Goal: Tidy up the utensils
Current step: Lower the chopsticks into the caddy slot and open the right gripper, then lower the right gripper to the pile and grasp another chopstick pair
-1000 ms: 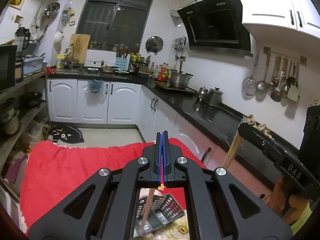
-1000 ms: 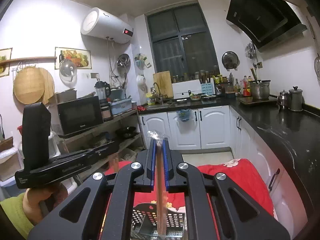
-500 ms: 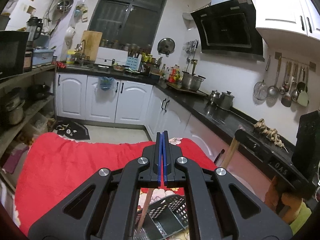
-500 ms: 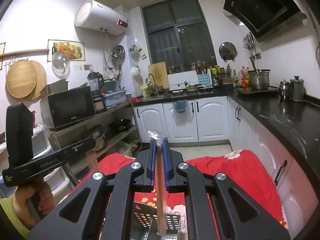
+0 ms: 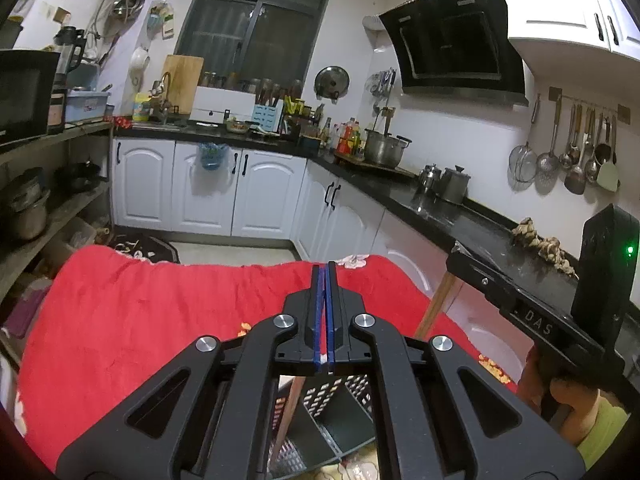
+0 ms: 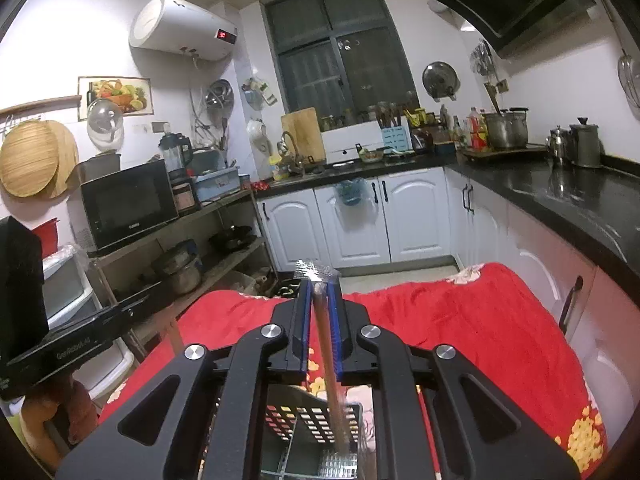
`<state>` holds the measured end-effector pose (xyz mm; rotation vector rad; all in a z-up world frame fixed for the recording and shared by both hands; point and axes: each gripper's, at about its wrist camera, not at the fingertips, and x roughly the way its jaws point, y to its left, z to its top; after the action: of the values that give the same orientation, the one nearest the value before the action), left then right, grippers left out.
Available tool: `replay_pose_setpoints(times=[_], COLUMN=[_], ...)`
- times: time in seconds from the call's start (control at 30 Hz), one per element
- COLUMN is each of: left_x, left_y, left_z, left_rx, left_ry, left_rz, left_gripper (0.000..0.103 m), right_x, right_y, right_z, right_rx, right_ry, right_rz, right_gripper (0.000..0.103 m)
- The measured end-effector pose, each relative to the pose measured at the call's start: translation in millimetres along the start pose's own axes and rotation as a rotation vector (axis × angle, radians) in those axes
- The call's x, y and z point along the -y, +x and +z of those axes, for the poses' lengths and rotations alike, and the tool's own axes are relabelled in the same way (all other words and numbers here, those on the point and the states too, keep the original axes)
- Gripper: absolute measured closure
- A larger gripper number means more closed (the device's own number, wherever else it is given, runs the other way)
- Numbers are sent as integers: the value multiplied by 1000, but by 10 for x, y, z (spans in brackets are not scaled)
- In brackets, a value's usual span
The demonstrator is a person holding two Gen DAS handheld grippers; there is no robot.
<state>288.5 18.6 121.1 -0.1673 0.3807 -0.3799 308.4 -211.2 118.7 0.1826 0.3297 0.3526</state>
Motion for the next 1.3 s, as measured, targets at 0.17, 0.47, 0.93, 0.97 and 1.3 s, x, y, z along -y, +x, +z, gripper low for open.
replay_pose_setpoints(times=[0.17, 0.47, 0.93, 0.97, 1.3], left_x=[-5, -28, 76, 88, 139], left_y=[27, -139, -497, -520, -717], left_z=[-96, -243, -543, -574, -799], left_rx=[-17, -14, -6, -5, -11], left_ry=[-2, 15, 38, 42, 13], left_rz=[10, 80, 122, 124, 123], left_gripper=[99, 40, 10, 10, 10], right_x=[42, 73, 15, 11, -105], right_y=[-72, -309, -730, -755, -984], right_z=[-43, -127, -441, -463, -715], right_rx=[1, -18, -76, -80, -140], right_ry=[13, -27, -80, -82, -113], right_rz=[-19, -76, -111, -110, -67], right_gripper=[71, 52, 32, 32, 29])
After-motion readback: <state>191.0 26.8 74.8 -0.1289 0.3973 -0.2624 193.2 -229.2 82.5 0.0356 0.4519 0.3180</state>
